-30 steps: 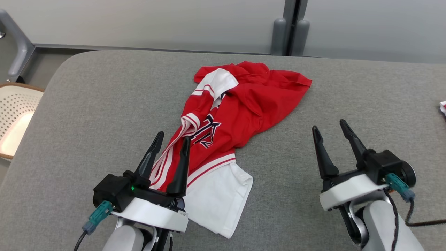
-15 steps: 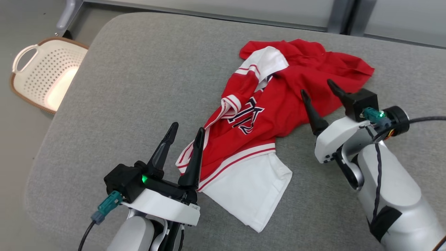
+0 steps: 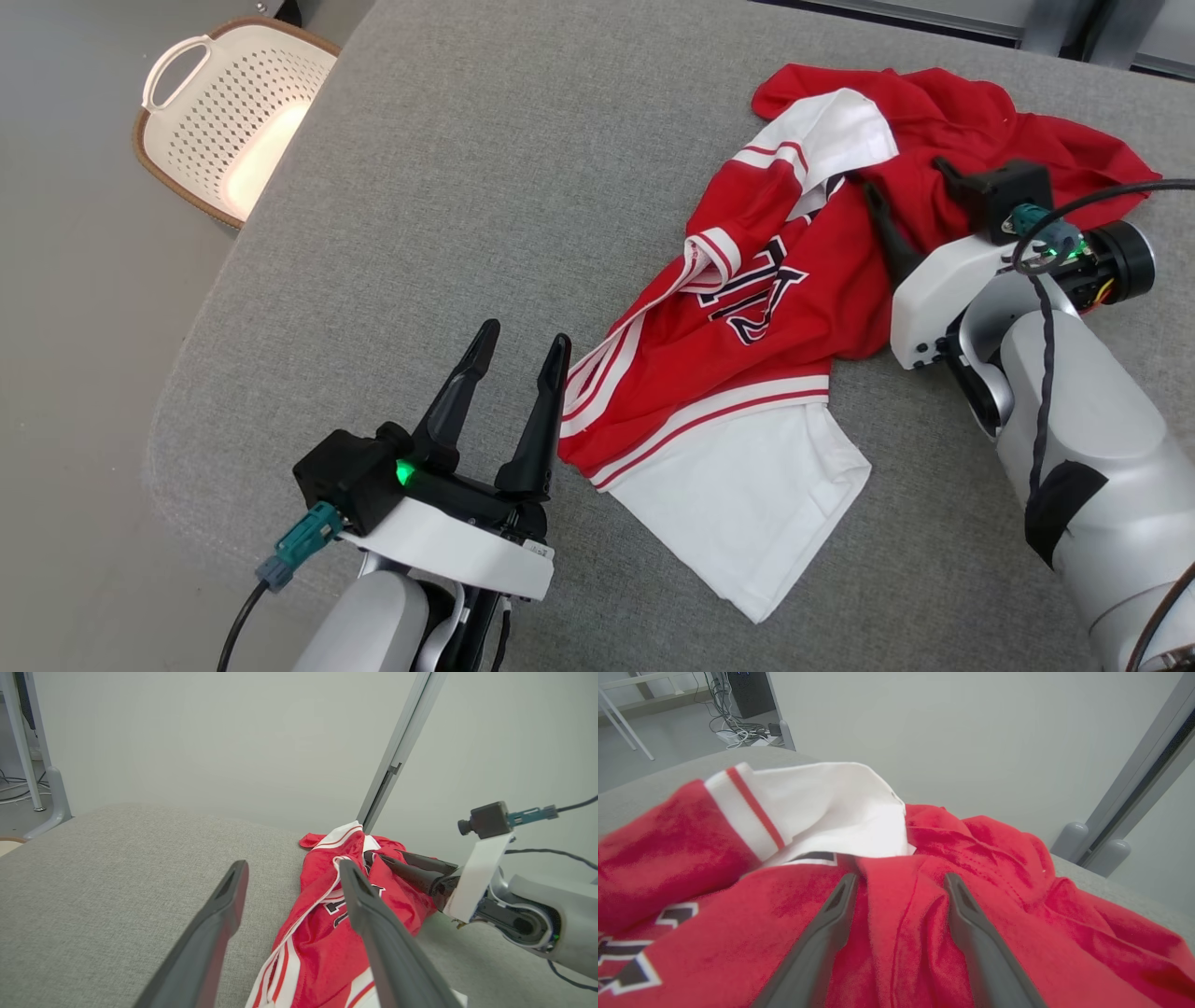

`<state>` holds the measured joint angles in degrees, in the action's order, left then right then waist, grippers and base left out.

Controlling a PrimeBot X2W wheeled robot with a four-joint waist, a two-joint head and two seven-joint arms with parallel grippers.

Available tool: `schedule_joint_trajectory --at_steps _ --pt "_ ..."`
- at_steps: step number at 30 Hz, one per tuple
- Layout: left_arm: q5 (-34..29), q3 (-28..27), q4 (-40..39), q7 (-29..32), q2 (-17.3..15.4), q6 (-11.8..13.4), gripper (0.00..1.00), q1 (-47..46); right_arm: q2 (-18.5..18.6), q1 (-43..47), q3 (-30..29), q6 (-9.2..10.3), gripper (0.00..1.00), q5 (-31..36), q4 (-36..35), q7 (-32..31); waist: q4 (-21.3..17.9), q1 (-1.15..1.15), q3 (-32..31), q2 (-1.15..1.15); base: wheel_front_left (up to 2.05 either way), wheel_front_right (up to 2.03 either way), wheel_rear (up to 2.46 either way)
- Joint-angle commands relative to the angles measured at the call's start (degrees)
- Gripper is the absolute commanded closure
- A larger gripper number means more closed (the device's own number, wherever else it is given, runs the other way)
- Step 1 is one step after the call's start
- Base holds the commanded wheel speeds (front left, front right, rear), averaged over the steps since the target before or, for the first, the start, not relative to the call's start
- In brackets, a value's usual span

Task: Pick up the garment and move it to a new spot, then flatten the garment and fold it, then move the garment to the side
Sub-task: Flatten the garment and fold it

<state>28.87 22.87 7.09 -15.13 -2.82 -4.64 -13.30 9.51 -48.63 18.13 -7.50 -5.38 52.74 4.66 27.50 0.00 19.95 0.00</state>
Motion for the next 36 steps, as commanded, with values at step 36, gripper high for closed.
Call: schedule_joint_trajectory --at_steps 36 --pt "-4.52 -4.68 1.33 0.00 -0.18 -1.05 0.00 2.81 -6.55 25.01 -41.11 0.02 0.73 9.39 -23.65 3.63 -16.82 0.00 -9.17 0.00 0.00 0.00 0.00"
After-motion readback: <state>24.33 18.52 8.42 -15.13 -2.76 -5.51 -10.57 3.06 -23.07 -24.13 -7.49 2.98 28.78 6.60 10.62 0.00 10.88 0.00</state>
